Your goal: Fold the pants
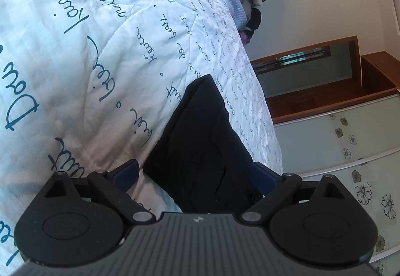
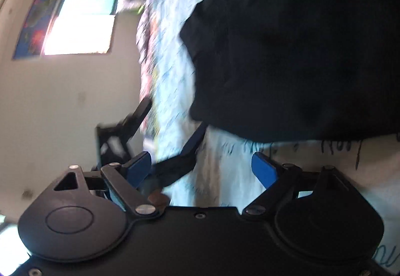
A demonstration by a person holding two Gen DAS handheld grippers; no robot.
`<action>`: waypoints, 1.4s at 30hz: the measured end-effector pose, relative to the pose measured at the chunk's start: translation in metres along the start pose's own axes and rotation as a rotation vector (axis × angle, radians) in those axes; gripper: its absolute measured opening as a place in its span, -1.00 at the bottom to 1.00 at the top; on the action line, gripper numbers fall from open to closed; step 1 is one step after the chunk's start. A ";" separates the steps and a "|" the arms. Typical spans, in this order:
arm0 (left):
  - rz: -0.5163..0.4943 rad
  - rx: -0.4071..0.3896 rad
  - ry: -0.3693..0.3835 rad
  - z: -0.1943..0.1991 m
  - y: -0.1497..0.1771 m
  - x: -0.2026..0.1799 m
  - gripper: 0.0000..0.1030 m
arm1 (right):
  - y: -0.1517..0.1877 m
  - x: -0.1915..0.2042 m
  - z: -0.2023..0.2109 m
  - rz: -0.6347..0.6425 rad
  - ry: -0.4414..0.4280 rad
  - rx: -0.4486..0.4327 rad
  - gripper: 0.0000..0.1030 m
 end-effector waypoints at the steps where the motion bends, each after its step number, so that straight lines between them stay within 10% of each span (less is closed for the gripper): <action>1: 0.001 0.000 0.002 0.000 0.001 0.000 0.88 | -0.004 -0.003 -0.001 -0.036 0.002 -0.043 0.73; 16: -0.002 0.002 0.028 0.003 0.001 0.001 0.92 | -0.025 0.007 -0.023 -0.156 0.129 -0.329 1.00; 23: 0.012 -0.008 0.063 0.009 -0.002 0.005 0.90 | -0.018 -0.005 -0.010 -0.212 0.060 -0.312 0.75; 33: 0.013 -0.004 0.056 0.014 0.001 0.003 0.90 | -0.026 0.004 -0.023 -0.219 0.085 -0.327 0.96; 42: 0.024 -0.006 0.035 0.016 -0.006 0.004 0.91 | -0.004 0.009 -0.004 -0.043 0.033 -0.150 0.95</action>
Point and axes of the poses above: each gripper's, at about its wrist camera, not at the fingertips, and z roughly against the way its jaws point, x to its left, y to its underside, the point moved 9 cm from there along -z, roughly the way its jaws point, and after that the axes turned 2 degrees about y, right-handed, at the moved point
